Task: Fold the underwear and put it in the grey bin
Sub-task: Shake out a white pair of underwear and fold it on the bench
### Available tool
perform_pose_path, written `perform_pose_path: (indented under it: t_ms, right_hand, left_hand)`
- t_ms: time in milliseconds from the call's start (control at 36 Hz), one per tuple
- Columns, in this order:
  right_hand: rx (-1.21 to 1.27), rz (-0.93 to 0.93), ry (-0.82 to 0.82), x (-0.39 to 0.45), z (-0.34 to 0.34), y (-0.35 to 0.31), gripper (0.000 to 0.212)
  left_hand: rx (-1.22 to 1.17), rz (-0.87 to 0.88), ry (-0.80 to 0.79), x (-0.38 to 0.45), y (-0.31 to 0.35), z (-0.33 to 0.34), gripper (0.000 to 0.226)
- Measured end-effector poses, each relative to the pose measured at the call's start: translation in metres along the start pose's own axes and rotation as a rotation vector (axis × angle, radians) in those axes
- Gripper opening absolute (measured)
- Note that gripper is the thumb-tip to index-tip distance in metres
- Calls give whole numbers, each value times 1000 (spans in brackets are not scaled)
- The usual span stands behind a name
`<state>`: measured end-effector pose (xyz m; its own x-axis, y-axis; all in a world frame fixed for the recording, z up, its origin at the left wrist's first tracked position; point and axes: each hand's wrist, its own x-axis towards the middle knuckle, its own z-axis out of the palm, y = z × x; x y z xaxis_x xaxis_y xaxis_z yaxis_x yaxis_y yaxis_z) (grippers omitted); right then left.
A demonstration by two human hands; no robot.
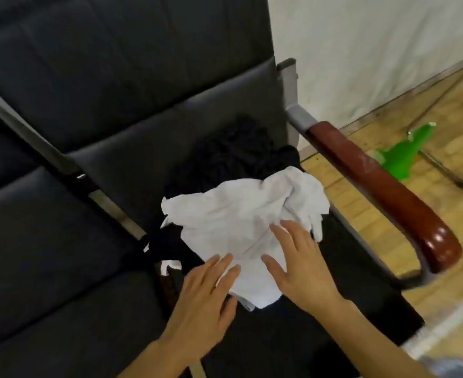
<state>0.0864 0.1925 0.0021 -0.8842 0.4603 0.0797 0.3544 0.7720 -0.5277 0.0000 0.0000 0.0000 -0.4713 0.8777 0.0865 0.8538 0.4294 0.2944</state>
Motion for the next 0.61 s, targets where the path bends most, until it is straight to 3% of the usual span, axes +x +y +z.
perform_pose_path:
  t_ms: [167,250,306,361,389,500,556,611]
  right_hand:
    - [-73,44,176,19,71,18,39]
    - [-119,2,285,35,82,26,19]
    - [-103,-21,291,42,81,26,24]
    - [-85,-30,283,43,74,22,26]
    - [-91,-38,265,43,69,17,25]
    - [-132,-67,219,60,32,4,20]
    - [-131,-72,226,67,-10,-20,26]
    - [-123,-89,192,75,-24,-30,19]
  left_hand:
    - [-34,-21,68,28,-32,67,47]
    - [-74,-79,73,55,-49,85,56]
    - [-87,-110,51,69,-56,90,45]
    - [-74,-79,86,76,-58,89,18]
    - [-87,-59,85,77,-59,84,4]
    - [-253,-103,100,89,-63,43,27]
    - [-436,-209,134,94,-53,-15,23]
    - [-625,-363,99,104,-50,-48,16]
